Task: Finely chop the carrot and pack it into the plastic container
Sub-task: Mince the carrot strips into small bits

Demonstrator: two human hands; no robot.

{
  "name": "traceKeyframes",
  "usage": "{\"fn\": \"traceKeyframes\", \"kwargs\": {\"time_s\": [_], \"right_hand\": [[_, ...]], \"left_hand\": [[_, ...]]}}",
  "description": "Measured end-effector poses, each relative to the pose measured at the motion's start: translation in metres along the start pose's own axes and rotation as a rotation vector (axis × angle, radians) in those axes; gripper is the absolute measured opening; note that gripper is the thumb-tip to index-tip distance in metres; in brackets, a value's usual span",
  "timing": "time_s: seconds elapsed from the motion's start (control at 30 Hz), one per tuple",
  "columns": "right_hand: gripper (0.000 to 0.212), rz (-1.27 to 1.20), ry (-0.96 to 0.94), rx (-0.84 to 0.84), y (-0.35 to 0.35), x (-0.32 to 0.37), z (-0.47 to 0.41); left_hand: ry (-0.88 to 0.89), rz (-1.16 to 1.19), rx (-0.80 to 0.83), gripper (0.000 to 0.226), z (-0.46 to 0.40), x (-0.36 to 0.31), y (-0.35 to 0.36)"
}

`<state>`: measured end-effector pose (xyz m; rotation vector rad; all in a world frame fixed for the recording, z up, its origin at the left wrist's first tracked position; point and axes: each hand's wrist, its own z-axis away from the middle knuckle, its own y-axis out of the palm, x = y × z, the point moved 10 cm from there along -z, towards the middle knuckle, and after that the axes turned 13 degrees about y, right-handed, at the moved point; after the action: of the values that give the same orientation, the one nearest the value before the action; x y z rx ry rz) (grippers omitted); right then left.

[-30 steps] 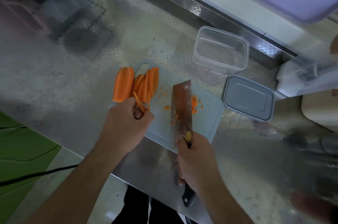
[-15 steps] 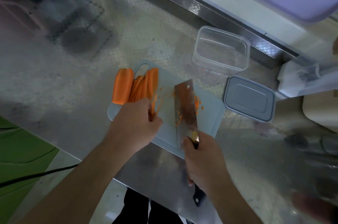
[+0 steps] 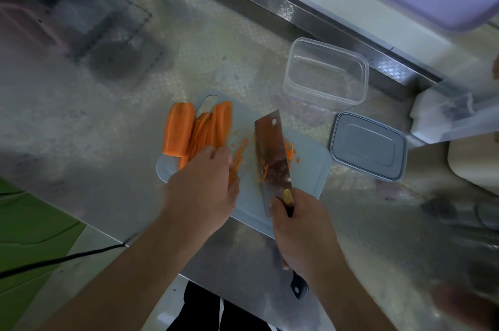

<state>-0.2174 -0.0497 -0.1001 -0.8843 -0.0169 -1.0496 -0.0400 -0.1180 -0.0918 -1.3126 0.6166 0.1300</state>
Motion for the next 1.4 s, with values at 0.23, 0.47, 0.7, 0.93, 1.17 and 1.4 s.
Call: {"fn": "traceKeyframes", "kwargs": {"time_s": [0.23, 0.47, 0.7, 0.93, 1.17, 1.4], "right_hand": [[0.031, 0.088, -0.078, -0.053, -0.006, 0.016, -0.003], [0.032, 0.083, -0.093, -0.077, -0.008, 0.02, -0.005], [0.032, 0.058, -0.062, -0.067, -0.008, 0.016, -0.003], [0.033, 0.123, -0.089, -0.105, -0.008, 0.015, -0.003], [0.034, 0.162, -0.087, -0.092, 0.001, 0.016, 0.0], [0.034, 0.169, -0.063, -0.104, -0.004, 0.015, 0.0]], "left_hand": [[0.033, 0.011, -0.032, 0.007, 0.0, -0.003, 0.003], [0.059, 0.024, -0.069, 0.011, 0.0, -0.002, 0.002], [0.126, -0.02, -0.106, 0.003, -0.001, -0.005, 0.006], [0.144, -0.08, -0.147, 0.012, -0.001, -0.003, 0.005], [0.139, -0.109, -0.13, 0.015, 0.001, 0.0, 0.003], [0.159, -0.098, -0.123, 0.009, -0.007, -0.009, 0.004]]}}
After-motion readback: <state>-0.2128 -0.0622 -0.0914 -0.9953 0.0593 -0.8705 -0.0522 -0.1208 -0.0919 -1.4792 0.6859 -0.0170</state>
